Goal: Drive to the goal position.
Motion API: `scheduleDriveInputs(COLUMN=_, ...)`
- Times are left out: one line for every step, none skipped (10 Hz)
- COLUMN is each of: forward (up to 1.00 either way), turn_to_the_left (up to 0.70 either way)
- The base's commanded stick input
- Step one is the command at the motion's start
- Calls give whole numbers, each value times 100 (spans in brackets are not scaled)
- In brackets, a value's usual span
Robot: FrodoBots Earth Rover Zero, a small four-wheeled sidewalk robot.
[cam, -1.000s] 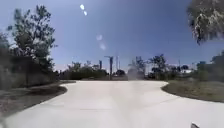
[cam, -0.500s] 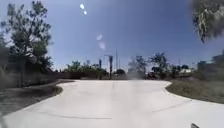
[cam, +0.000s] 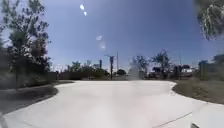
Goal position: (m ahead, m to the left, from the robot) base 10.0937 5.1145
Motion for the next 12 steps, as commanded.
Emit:
scheduleDriveInputs(forward=70, turn_to_the_left=14)
scheduleDriveInputs(forward=70, turn_to_the_left=14)
scheduleDriveInputs(forward=70, turn_to_the_left=14)
scheduleDriveInputs(forward=70, turn_to_the_left=5)
scheduleDriveInputs(forward=70, turn_to_the_left=0)
scheduleDriveInputs(forward=70, turn_to_the_left=0)
scheduleDriveInputs(forward=70, turn_to_the_left=0)
scheduleDriveInputs(forward=70, turn_to_the_left=0)
scheduleDriveInputs(forward=70, turn_to_the_left=0)
scheduleDriveInputs(forward=70, turn_to_the_left=0)
scheduleDriveInputs(forward=70, turn_to_the_left=0)
scheduleDriveInputs(forward=70, turn_to_the_left=0)
